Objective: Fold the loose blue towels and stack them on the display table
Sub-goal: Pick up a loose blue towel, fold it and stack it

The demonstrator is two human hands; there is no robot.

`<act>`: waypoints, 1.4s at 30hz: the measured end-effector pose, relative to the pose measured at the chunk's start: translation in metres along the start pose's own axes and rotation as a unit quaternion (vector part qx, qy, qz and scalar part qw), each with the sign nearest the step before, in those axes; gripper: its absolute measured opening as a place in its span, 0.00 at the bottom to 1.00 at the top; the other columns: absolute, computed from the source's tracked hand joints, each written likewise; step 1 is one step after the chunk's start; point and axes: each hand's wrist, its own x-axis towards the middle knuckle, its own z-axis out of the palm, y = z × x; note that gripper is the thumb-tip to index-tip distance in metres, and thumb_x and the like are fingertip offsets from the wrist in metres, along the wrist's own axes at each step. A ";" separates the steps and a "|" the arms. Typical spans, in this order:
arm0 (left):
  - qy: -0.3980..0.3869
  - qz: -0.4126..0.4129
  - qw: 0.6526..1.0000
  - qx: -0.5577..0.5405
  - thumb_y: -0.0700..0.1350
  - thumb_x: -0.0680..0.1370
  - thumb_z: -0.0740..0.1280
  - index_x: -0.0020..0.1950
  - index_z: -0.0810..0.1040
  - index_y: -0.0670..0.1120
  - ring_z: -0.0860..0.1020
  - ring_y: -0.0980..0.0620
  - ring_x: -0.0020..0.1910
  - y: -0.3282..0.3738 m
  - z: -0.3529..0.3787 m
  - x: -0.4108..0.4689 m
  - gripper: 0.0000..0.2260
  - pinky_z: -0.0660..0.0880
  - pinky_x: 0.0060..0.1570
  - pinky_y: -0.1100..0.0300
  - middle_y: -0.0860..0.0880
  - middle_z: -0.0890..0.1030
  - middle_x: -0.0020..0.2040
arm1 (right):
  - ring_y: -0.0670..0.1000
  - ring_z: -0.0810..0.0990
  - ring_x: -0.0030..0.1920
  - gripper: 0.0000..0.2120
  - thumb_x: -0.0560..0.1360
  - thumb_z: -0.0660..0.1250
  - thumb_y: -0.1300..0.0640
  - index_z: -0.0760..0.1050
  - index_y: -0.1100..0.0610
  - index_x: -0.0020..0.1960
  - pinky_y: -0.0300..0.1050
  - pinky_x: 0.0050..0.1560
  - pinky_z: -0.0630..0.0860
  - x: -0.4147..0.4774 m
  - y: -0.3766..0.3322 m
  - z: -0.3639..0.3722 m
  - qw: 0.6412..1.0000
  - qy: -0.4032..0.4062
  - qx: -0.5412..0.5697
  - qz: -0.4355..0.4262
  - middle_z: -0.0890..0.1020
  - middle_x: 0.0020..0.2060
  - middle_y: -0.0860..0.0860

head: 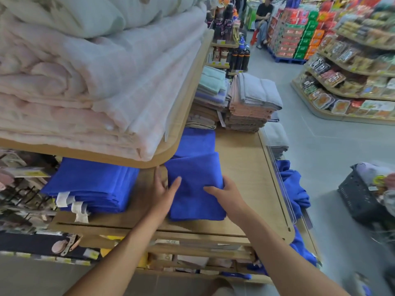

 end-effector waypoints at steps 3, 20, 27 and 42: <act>-0.145 -0.154 0.948 -0.237 0.56 0.79 0.70 0.73 0.74 0.49 0.76 0.46 0.70 0.015 0.004 -0.005 0.24 0.79 0.61 0.50 0.47 0.78 0.70 | 0.52 0.87 0.51 0.16 0.72 0.77 0.58 0.79 0.52 0.58 0.50 0.49 0.84 -0.002 -0.021 -0.025 0.999 -0.027 0.038 -0.014 0.87 0.51 0.48; -0.103 -0.210 0.937 -0.259 0.46 0.78 0.70 0.66 0.77 0.48 0.82 0.44 0.54 0.090 0.039 0.089 0.17 0.84 0.45 0.49 0.44 0.82 0.61 | 0.57 0.86 0.57 0.18 0.76 0.73 0.61 0.77 0.55 0.65 0.51 0.50 0.84 0.120 -0.101 -0.049 0.973 -0.060 0.223 0.014 0.86 0.58 0.55; 0.069 -0.311 0.909 -0.267 0.50 0.80 0.68 0.69 0.74 0.49 0.81 0.48 0.50 0.044 0.061 0.110 0.17 0.78 0.54 0.47 0.47 0.79 0.64 | 0.52 0.80 0.47 0.20 0.78 0.72 0.61 0.72 0.58 0.68 0.46 0.41 0.79 0.180 -0.065 -0.020 0.991 -0.018 -0.042 0.127 0.81 0.58 0.56; 0.165 -0.234 0.952 -0.110 0.51 0.82 0.66 0.49 0.75 0.46 0.79 0.50 0.32 0.023 0.062 0.085 0.09 0.75 0.33 0.54 0.48 0.81 0.36 | 0.59 0.83 0.58 0.28 0.78 0.72 0.53 0.69 0.56 0.75 0.62 0.58 0.81 0.184 -0.048 -0.027 0.995 -0.014 -0.097 0.034 0.81 0.57 0.55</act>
